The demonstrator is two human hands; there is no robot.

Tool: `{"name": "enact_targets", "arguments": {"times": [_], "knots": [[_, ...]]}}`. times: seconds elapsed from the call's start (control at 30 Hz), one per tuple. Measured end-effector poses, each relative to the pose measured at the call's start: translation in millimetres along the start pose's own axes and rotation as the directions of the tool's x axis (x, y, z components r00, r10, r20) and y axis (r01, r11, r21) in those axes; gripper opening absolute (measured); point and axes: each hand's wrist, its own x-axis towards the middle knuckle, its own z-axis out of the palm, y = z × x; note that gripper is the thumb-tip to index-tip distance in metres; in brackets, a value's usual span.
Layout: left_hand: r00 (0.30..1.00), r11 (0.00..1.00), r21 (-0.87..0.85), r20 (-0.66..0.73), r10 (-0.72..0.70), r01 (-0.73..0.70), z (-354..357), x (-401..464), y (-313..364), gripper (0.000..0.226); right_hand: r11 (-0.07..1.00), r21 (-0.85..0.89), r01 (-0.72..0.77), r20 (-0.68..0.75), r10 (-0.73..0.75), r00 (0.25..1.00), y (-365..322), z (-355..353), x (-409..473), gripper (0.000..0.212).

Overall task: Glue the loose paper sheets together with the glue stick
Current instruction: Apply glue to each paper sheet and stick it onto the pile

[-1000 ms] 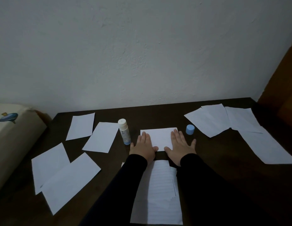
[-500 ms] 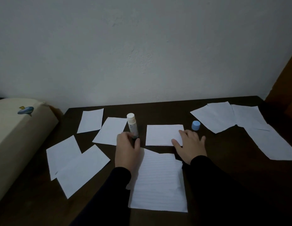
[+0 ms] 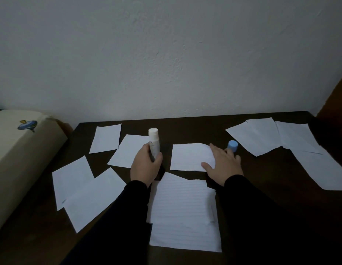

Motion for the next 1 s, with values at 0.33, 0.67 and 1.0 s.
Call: {"name": "enact_targets", "arguments": {"times": [0.33,0.67,1.0], "knots": [[0.965,0.989,0.146,0.261,-0.036,-0.002,-35,-46,-46,0.087,0.912,0.402,-0.078,-0.028,0.097,0.995,-15,-11,-20,0.060],[0.992,0.999,-0.024,0.115,-0.043,0.046,-27,-61,-56,0.084,0.543,0.837,0.075,-0.125,0.056,0.991,-31,-40,-64,0.062],[0.992,0.996,-0.059,0.113,-0.058,0.065,-30,-64,-50,0.077,0.818,0.553,-0.158,0.304,-0.022,0.953,-15,-27,-88,0.083]]}}
